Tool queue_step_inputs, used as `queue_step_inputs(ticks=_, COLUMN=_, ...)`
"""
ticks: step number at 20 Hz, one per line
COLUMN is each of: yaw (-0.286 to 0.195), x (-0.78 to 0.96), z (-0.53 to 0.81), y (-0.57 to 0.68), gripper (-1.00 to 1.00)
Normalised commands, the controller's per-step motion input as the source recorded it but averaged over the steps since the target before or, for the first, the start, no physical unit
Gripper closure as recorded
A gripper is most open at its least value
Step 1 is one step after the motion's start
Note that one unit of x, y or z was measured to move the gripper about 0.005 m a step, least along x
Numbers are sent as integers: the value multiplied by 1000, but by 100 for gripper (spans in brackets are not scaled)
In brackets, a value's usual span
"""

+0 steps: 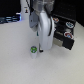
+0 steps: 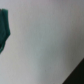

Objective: Open the kcup holder, insert the kcup into the holder, and close the kcup holder

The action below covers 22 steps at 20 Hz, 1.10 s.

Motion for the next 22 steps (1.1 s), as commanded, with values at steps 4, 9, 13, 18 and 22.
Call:
queue_step_inputs(ticks=4, yaw=-271, x=-219, z=-424, y=-456, gripper=-100)
queue_step_inputs(ticks=9, yaw=-246, x=-29, z=-319, y=-262, gripper=-100)
queue_step_inputs(ticks=13, yaw=-194, x=61, z=-275, y=-42, gripper=-100)
queue_step_inputs(ticks=18, yaw=-171, x=-16, z=-206, y=-60, gripper=-100)
queue_step_inputs(ticks=22, yaw=-118, x=-78, z=-55, y=-45, gripper=-100)
